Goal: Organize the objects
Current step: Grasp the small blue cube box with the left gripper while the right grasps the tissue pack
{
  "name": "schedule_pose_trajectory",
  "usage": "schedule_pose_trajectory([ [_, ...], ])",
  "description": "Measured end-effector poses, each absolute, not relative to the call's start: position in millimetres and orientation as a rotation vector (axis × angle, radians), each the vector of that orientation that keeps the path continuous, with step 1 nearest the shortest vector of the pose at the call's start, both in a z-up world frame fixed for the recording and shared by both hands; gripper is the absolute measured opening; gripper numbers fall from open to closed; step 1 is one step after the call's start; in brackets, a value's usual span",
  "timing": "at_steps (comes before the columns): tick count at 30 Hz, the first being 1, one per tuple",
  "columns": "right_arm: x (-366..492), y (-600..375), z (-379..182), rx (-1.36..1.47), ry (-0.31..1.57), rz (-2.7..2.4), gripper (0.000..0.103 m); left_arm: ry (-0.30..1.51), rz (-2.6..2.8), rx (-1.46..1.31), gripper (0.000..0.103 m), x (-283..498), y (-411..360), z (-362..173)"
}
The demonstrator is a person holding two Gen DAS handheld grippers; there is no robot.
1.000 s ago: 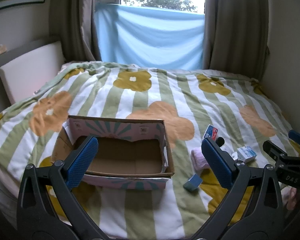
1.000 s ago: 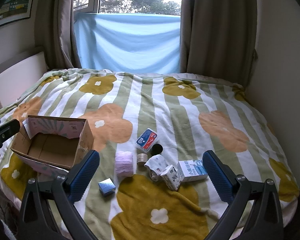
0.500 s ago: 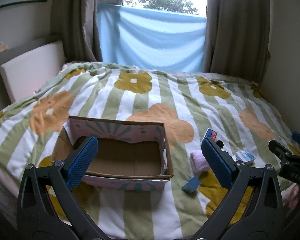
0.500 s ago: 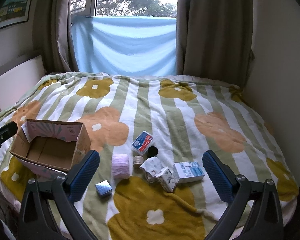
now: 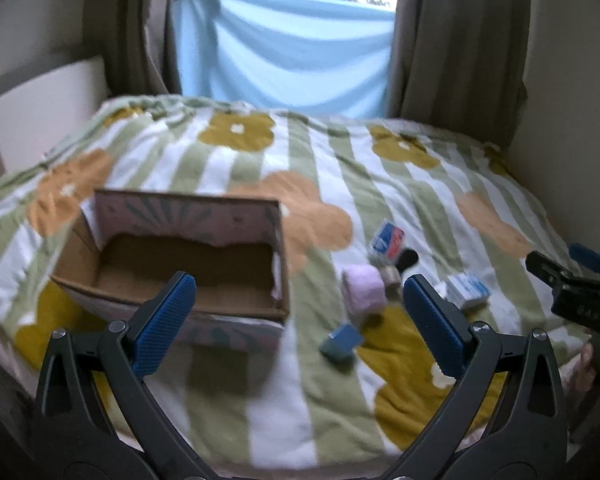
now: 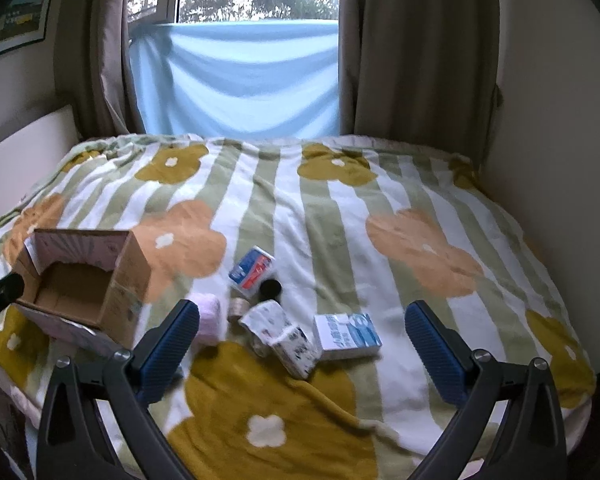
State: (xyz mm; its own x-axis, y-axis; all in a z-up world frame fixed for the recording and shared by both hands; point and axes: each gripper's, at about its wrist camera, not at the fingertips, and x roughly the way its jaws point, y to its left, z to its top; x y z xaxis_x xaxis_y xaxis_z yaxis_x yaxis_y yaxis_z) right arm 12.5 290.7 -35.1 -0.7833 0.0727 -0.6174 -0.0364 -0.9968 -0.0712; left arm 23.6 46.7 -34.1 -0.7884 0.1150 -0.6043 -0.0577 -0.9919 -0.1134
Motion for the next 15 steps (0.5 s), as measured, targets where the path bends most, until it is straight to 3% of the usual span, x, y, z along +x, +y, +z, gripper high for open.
schedule_pose_trajectory([
  [15,1,346,-109,-1.211,-0.076,2.953,0.103,-0.204,2.843,-1.125,0.103,19,102,-129],
])
